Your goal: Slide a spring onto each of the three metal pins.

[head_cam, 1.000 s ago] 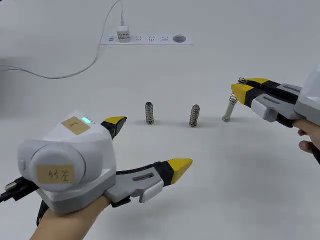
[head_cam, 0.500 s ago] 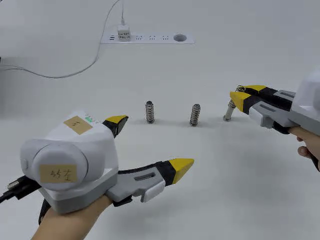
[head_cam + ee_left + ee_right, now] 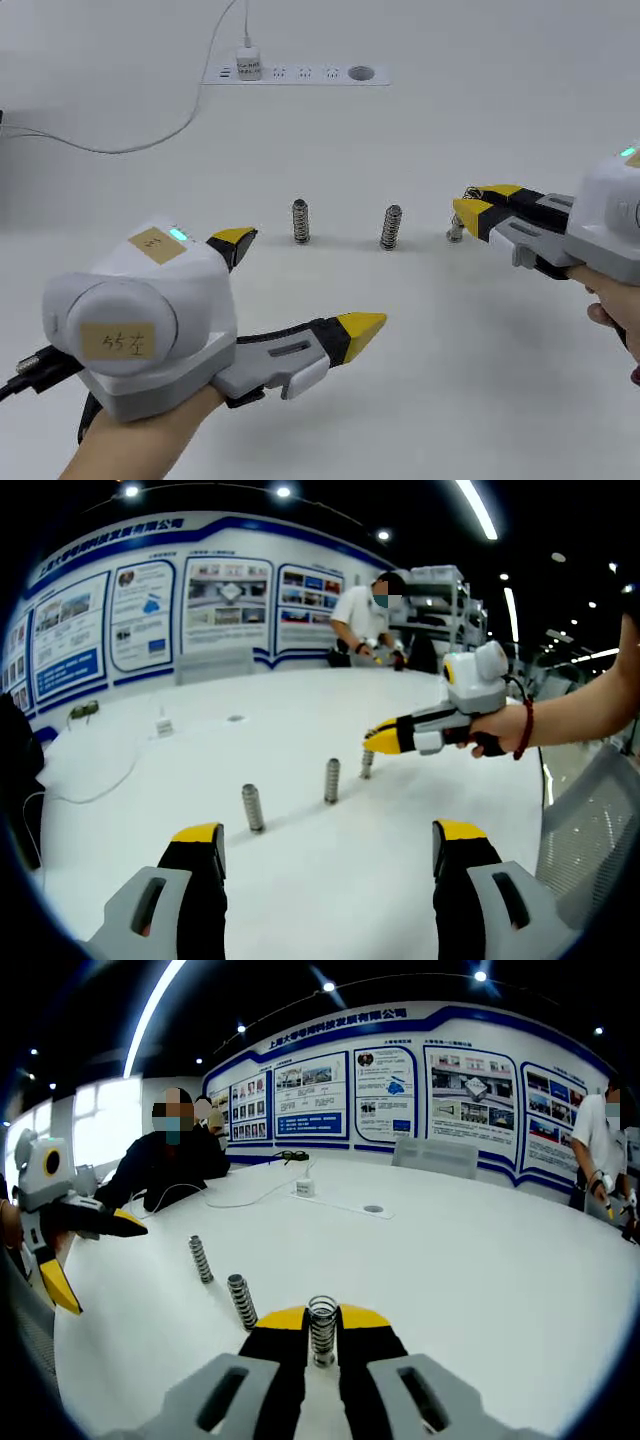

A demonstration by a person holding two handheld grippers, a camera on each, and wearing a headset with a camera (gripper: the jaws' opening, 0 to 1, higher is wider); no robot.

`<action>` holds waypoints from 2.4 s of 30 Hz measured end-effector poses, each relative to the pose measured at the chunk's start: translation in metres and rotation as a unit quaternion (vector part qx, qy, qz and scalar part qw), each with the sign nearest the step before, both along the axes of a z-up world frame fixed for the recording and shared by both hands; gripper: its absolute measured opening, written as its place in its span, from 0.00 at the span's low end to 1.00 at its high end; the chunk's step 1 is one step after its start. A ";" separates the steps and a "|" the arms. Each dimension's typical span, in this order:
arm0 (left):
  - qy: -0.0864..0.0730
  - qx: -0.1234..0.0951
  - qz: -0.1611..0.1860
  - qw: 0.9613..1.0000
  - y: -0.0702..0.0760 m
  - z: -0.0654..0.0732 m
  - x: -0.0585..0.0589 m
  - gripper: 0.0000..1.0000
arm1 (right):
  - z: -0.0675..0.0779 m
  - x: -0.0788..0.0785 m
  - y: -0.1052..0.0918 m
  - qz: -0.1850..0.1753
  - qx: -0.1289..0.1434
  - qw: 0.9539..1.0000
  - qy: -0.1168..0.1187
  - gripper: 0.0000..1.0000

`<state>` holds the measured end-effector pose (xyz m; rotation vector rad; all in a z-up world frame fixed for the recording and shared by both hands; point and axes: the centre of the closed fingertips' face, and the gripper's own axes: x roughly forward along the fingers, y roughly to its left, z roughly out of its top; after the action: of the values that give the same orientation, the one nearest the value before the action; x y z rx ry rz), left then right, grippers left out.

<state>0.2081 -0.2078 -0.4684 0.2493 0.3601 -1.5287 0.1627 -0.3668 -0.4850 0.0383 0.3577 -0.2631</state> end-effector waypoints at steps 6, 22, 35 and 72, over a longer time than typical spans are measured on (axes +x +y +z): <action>-0.001 0.002 0.001 1.000 0.000 -0.001 0.001 0.87 | -0.005 0.000 0.003 0.003 0.003 1.000 0.007 0.12; -0.005 0.009 0.002 1.000 0.002 -0.002 0.002 0.85 | -0.017 -0.002 0.008 0.006 0.009 1.000 0.022 0.12; -0.007 0.013 0.009 1.000 0.003 -0.002 0.005 0.84 | -0.017 -0.004 0.007 0.007 -0.003 0.999 0.031 0.13; -0.011 0.039 0.032 0.999 0.025 0.012 0.021 0.86 | 0.030 -0.036 0.047 0.005 0.053 0.998 0.039 0.55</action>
<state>0.2294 -0.1824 -0.4562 0.3137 0.4070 -1.4499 0.1271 -0.3196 -0.4553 0.1303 0.4486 -0.2355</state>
